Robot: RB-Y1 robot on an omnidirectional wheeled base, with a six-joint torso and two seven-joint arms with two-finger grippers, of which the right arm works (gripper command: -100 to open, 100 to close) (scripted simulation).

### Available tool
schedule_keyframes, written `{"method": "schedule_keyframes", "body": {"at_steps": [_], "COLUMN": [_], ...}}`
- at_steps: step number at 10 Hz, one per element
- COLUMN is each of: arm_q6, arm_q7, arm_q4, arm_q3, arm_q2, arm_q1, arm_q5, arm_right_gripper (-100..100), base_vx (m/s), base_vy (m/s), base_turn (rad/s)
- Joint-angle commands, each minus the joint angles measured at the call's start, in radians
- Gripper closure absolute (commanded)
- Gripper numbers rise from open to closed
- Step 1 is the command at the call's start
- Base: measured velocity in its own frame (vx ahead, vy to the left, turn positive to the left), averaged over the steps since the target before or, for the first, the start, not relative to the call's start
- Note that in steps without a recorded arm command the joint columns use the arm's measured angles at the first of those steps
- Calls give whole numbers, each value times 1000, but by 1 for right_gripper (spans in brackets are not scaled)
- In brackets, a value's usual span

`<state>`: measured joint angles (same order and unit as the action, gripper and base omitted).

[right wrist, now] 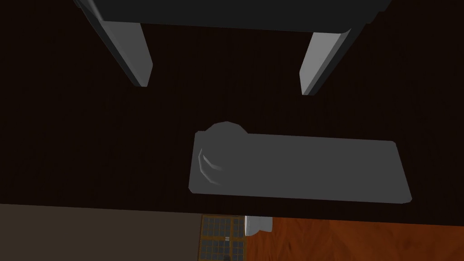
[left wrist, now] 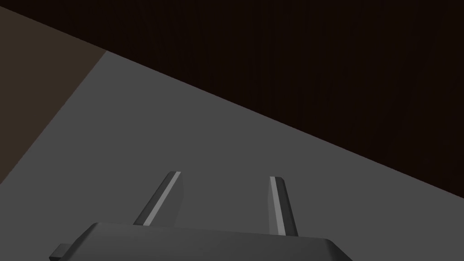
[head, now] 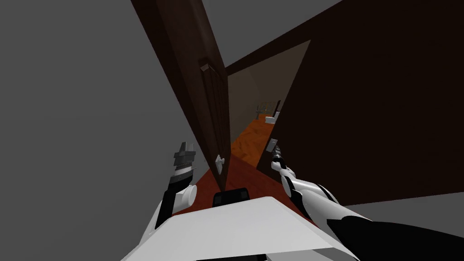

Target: Pull the door open

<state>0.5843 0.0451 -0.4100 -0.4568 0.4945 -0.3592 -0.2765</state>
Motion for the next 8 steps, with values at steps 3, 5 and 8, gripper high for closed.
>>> {"method": "schedule_keyframes", "body": {"at_steps": [3, 5, 8], "arm_q6": [6, 6, 8], "arm_q7": [-46, -46, -54], "arm_q4": [13, 13, 19], "arm_q3": [-72, -72, -87], "arm_q2": [17, 17, 21], "arm_q1": [17, 17, 19], "arm_q5": [-35, -35, -42], "arm_right_gripper": [-100, -100, -100], "base_vx": [36, -8, 10], "base_vy": [-122, -38, -23], "base_turn": [294, 14, 69]}}
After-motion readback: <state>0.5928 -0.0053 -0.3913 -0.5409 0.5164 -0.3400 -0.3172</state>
